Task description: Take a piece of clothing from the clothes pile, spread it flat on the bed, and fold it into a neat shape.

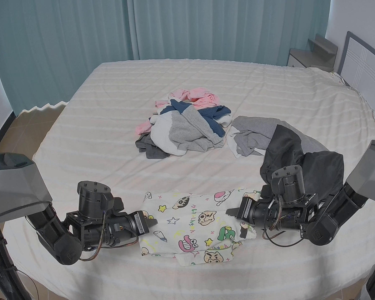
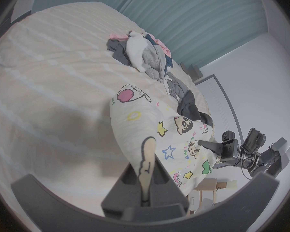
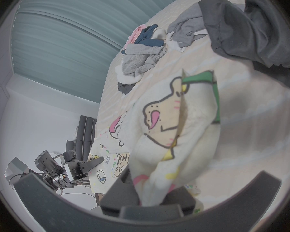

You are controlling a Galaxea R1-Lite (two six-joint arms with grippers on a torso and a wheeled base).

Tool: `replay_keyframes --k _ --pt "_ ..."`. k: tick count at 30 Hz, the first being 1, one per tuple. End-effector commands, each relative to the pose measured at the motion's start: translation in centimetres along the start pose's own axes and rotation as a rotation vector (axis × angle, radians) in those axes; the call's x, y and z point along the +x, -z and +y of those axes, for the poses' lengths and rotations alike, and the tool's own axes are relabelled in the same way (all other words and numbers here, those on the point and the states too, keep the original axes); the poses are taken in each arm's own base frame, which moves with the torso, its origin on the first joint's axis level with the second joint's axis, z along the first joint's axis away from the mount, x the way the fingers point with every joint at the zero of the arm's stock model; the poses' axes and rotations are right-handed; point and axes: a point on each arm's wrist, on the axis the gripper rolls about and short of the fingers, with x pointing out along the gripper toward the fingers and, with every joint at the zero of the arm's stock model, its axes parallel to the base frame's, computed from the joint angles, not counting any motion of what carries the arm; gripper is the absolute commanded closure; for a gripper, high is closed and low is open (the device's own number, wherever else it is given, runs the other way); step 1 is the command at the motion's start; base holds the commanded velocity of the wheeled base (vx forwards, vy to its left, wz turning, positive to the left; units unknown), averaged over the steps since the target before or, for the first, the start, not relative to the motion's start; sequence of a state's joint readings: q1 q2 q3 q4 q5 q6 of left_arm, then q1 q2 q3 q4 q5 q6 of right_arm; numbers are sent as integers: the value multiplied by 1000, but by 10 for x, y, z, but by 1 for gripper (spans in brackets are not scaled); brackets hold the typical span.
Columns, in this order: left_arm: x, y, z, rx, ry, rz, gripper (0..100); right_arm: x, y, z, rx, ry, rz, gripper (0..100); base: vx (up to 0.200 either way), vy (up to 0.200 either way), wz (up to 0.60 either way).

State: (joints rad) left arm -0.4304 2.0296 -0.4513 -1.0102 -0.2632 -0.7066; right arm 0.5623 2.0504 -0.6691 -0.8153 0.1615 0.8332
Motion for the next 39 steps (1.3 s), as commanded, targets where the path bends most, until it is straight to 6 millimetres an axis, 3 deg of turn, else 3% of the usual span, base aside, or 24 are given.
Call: replay_keyframes --k 1,14,24,30,39 --pt "1 4 -2 5 3 16 100 -1 1 -1 2 2 4 100 0 -200 0" --pt "3 24 2 8 -22 90 100 -7 17 -16 11 57 55 100 0 -31 0" --pt "2 27 3 5 -27 98 100 -9 21 -20 16 69 71 100 0 0 0" --pt "2 27 3 5 -29 101 100 -9 22 -21 19 72 74 100 -200 0 0" --pt "5 31 8 -1 -47 118 100 -9 23 -22 20 80 77 100 0 0 0"
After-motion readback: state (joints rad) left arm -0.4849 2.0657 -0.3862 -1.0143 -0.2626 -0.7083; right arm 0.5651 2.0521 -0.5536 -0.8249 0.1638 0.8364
